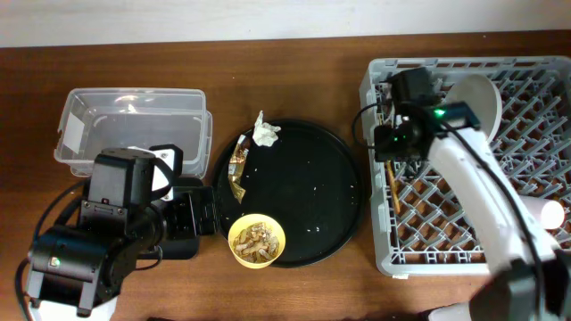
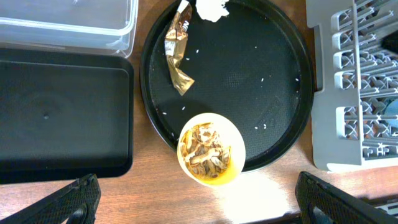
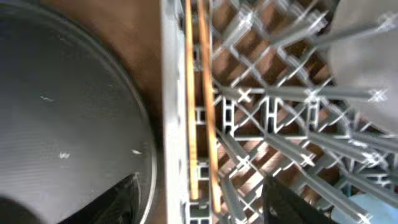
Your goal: Sort waste into correct bins and load items into the dishwasher rack
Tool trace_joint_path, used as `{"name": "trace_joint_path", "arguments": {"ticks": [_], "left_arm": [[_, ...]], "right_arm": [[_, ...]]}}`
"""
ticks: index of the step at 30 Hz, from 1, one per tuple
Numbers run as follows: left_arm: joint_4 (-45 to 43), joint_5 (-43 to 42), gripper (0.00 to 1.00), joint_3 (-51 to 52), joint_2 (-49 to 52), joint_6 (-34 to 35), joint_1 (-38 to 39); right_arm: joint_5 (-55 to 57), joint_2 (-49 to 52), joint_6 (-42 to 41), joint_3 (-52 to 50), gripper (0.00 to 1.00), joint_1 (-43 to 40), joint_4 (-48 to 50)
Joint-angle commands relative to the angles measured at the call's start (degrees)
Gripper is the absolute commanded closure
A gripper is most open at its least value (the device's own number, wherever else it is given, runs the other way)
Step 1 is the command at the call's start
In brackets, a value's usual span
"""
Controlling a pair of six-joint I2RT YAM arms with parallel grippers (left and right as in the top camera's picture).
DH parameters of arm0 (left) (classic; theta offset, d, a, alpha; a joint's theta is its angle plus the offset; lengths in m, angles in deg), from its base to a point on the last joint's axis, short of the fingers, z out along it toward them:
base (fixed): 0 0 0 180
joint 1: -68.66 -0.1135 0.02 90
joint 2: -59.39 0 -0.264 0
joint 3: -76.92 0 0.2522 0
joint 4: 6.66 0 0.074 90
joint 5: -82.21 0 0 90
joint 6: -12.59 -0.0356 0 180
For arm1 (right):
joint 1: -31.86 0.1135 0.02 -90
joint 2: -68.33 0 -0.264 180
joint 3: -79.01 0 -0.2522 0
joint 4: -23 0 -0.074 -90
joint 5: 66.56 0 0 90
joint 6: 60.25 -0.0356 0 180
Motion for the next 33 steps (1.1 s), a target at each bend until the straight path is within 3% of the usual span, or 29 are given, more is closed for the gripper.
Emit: {"name": "trace_joint_path", "arguments": {"ticks": [1, 4, 6, 9, 12, 13, 18, 19, 21, 22, 23, 25, 27, 31, 33], "left_arm": [[0.07, 0.24, 0.00, -0.11, -0.26, 0.17, -0.09], [0.07, 0.24, 0.00, -0.11, -0.26, 0.17, -0.09], [0.07, 0.24, 0.00, -0.11, -0.26, 0.17, -0.09], [0.04, 0.02, 0.00, -0.11, -0.26, 0.20, -0.09], [0.07, 0.09, 0.00, -0.11, -0.26, 0.17, -0.09], [0.07, 0.09, 0.00, -0.11, -0.26, 0.17, -0.09], [0.07, 0.22, 0.00, -0.11, -0.26, 0.17, -0.09], [0.07, 0.22, 0.00, -0.11, -0.26, 0.17, -0.09], [0.07, 0.22, 0.00, -0.11, -0.26, 0.17, -0.09], [0.07, 0.22, 0.00, -0.11, -0.26, 0.17, -0.09], [0.07, 0.22, 0.00, -0.11, -0.26, 0.17, -0.09], [0.07, 0.22, 0.00, -0.11, -0.26, 0.17, -0.09], [0.07, 0.20, 0.00, -0.11, -0.24, 0.17, -0.09], [0.07, 0.22, 0.00, -0.11, -0.20, 0.17, -0.09], [0.07, 0.22, 0.00, -0.11, -0.20, 0.17, -0.09]], "right_arm": [[-6.97, -13.90, 0.66, 6.67, 0.34, -0.20, -1.27], [-19.04, -26.08, 0.66, 6.64, 0.37, -0.20, -8.41], [-22.18, -26.12, 0.66, 6.62, 0.39, 1.07, -14.43], [-21.94, -25.46, 1.51, 6.69, 0.39, 3.06, -15.52], [-22.05, -31.28, 1.46, 6.71, 0.29, 3.08, -14.45], [-22.18, -33.18, 1.46, 6.71, 0.01, 3.08, -14.45], [-22.21, -34.69, 1.46, 6.69, 0.02, 3.08, -14.71], [-19.50, -34.21, 3.41, 6.69, 0.02, 3.02, -15.96], [-18.60, -35.58, 16.94, 6.36, 0.02, 2.97, -14.93], [-18.01, -38.80, 22.51, 3.15, 0.02, 2.75, -8.87], [-17.62, -42.75, 22.95, -1.92, 0.02, 1.27, -2.38], [-17.68, -56.35, 22.91, -21.73, 0.02, -4.48, 15.69], [-17.70, -69.70, 22.91, -41.27, 0.02, -8.33, 23.71], [-17.77, -91.47, 22.88, -70.25, 0.02, -9.79, 36.52], [-18.34, -91.49, 22.82, -76.35, 0.02, -9.79, 44.57]]}}
